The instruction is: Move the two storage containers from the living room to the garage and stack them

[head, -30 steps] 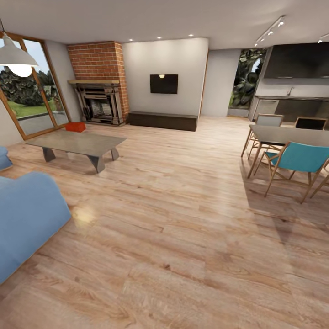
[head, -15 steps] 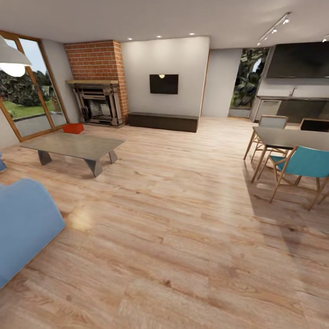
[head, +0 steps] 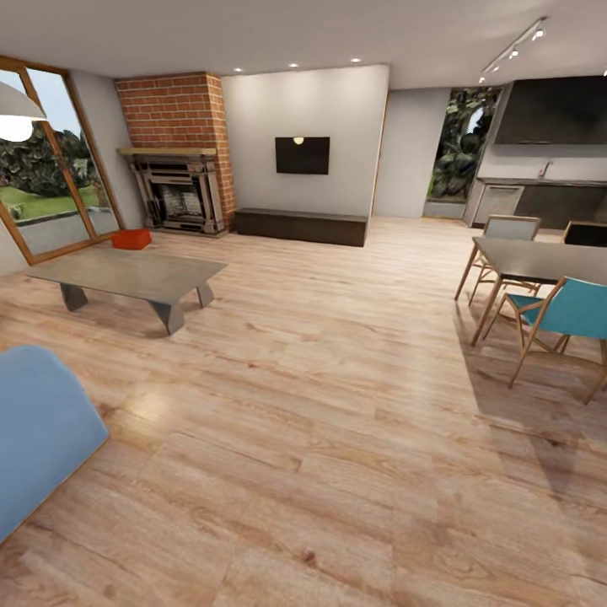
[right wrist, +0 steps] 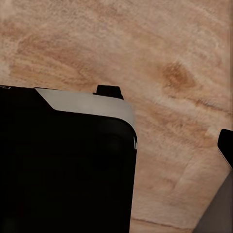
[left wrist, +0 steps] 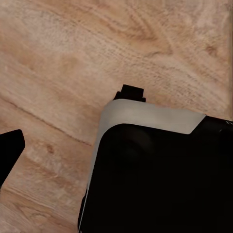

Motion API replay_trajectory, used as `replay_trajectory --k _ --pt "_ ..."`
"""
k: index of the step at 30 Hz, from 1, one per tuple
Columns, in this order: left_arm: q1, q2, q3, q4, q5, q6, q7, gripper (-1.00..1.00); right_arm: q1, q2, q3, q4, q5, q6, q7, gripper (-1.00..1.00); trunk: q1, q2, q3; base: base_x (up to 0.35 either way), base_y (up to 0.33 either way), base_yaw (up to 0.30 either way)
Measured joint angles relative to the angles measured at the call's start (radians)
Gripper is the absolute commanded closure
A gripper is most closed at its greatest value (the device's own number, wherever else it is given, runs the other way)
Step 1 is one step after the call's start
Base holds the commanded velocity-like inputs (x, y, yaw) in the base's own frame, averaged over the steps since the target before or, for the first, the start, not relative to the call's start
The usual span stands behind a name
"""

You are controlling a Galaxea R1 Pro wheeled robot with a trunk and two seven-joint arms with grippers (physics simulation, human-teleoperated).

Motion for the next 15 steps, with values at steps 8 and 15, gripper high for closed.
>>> replay_trajectory --k 8,15 --pt "0.001 0.000 0.000 0.000 0.000 0.000 -0.001 -1.00 0.001 0.001 0.003 0.000 -0.003 0.000 0.000 -1.00 0.000 0.000 0.000 0.322 0.000 0.000" --pt "0.001 0.000 0.000 0.000 0.000 0.000 -0.001 -1.00 0.002 0.000 0.000 0.000 -0.006 0.000 0.000 -1.00 0.000 0.000 0.000 0.322 0.000 0.000"
